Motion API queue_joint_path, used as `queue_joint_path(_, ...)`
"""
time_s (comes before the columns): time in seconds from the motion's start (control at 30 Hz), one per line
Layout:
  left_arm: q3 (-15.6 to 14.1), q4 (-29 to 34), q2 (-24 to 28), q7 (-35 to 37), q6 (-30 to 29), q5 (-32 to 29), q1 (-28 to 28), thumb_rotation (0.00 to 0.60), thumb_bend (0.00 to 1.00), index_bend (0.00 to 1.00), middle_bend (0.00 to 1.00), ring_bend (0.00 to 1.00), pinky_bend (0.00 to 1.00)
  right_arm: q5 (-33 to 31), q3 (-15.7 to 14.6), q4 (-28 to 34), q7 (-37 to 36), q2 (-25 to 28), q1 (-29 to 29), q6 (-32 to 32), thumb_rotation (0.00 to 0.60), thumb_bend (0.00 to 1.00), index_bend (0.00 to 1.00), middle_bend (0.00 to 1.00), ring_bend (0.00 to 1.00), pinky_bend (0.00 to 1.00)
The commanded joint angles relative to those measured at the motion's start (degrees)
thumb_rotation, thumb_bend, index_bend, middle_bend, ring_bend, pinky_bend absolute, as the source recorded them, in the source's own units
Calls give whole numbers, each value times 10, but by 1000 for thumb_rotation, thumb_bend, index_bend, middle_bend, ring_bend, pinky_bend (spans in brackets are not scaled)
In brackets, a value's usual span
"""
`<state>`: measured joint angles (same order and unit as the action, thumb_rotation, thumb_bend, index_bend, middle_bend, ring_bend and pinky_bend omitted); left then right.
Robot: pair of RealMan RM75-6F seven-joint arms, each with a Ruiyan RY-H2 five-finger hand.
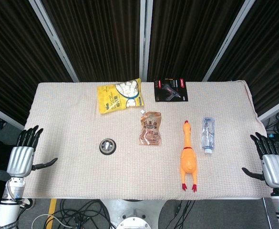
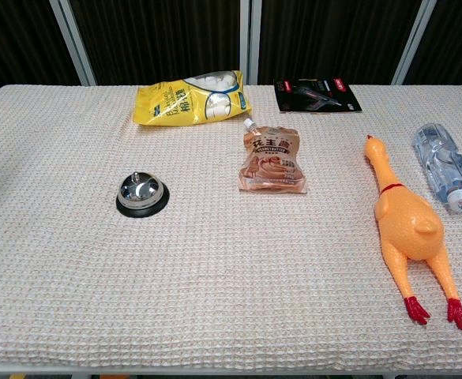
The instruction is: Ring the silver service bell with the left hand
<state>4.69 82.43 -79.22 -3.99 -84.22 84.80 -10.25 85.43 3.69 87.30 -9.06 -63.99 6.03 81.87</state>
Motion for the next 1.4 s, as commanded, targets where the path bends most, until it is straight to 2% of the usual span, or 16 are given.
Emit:
queue_joint_path(0.03, 0, 0, 0, 0, 0, 0, 0, 216, 0, 37, 0, 0, 0, 0, 0, 0, 0, 0, 0, 0, 600, 0, 0, 0, 0, 0)
queue_joint_path(0.4, 0, 1, 0, 3, 10, 0, -7, 216, 0, 38, 0, 0, 0, 0, 2, 2, 1, 1, 1, 2, 600, 0, 0, 0, 0, 0)
queue_joint_path(0.73, 9, -12, -24, 4, 62, -3, -46, 219, 0, 38, 0, 0, 0, -1, 7, 14, 11, 7, 1, 7, 600, 0, 0, 0, 0, 0)
queue_joint_path(1.0, 15, -47, -93, 9, 134, 9, -112, 229, 0, 37, 0, 0, 0, -3, 10, 24, 17, 14, 1, 10, 600, 0, 0, 0, 0, 0)
queue_joint_path(1.17, 21, -93, -153, 7, 189, 2, -158, 256, 0, 37, 0, 0, 0, -5, 8, 24, 18, 16, 0, 7, 600, 0, 0, 0, 0, 0)
queue_joint_path(1.4, 28, -163, -225, 10, 231, -17, -196, 277, 0, 38, 0, 0, 0, -9, 9, 19, 13, 15, -1, 7, 600, 0, 0, 0, 0, 0)
